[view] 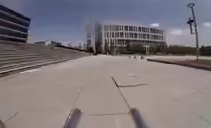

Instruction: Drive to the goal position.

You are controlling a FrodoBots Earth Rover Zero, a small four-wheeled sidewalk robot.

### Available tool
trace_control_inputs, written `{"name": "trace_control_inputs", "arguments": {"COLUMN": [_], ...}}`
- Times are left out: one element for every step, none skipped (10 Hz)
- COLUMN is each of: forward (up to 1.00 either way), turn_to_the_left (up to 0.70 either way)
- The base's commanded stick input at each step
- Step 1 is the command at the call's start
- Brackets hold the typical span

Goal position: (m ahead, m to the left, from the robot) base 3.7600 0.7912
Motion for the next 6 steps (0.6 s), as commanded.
{"name": "trace_control_inputs", "arguments": {"forward": [0.70,0.70,0.70,0.70,0.70,0.70], "turn_to_the_left": [-0.01,0.00,0.00,0.00,0.00,0.00]}}
